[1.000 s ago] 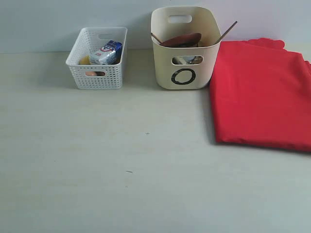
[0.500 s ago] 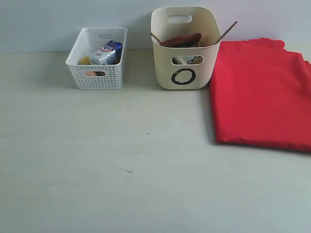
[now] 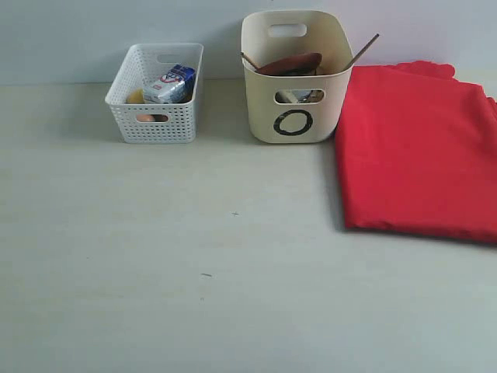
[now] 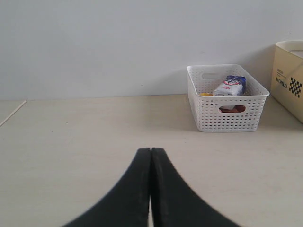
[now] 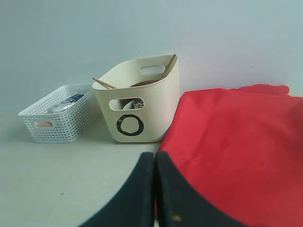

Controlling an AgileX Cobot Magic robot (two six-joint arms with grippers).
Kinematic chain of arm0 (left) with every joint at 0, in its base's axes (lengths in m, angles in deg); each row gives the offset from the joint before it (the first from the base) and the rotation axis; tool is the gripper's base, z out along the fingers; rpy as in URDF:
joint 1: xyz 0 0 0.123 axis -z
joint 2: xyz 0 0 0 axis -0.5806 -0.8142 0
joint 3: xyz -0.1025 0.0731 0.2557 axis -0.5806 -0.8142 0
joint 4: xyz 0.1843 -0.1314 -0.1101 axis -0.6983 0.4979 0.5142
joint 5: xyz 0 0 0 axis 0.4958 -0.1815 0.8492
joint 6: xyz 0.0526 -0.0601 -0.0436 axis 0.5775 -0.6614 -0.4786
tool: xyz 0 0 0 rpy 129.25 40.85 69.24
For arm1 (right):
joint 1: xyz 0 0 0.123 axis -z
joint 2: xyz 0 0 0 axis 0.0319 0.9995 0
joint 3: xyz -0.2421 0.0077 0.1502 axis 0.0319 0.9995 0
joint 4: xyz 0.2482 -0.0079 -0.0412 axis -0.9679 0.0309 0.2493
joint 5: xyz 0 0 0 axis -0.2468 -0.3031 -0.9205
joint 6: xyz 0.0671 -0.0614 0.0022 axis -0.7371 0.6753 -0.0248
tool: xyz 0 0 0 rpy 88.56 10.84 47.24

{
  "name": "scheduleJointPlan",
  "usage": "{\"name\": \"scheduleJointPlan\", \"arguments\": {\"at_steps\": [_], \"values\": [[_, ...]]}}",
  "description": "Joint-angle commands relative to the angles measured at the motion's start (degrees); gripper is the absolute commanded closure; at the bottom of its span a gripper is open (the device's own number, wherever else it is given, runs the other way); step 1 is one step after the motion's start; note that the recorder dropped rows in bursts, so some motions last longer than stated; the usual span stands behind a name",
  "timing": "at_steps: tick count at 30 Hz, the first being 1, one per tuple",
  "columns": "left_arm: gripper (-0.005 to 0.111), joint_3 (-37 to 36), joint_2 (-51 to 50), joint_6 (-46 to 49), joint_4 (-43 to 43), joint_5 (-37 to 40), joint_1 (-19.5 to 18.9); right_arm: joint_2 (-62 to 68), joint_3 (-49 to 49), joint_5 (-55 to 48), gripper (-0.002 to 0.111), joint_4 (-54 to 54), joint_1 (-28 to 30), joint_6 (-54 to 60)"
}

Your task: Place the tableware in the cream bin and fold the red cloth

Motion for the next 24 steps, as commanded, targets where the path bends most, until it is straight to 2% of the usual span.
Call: {"name": "scheduleJointPlan", "arguments": {"at_steps": [1,24], "values": [[0.106,0.0,0.3,0.0,0.6,0.0,-0.2,-0.4,0.3,0.6,0.108,0.3,0.4,0.1],[0.106,0.0,0.3,0.0,0.6,0.0,-0.2,-0.4,0.3,0.1,0.108,0.3,0.4,0.1]]}}
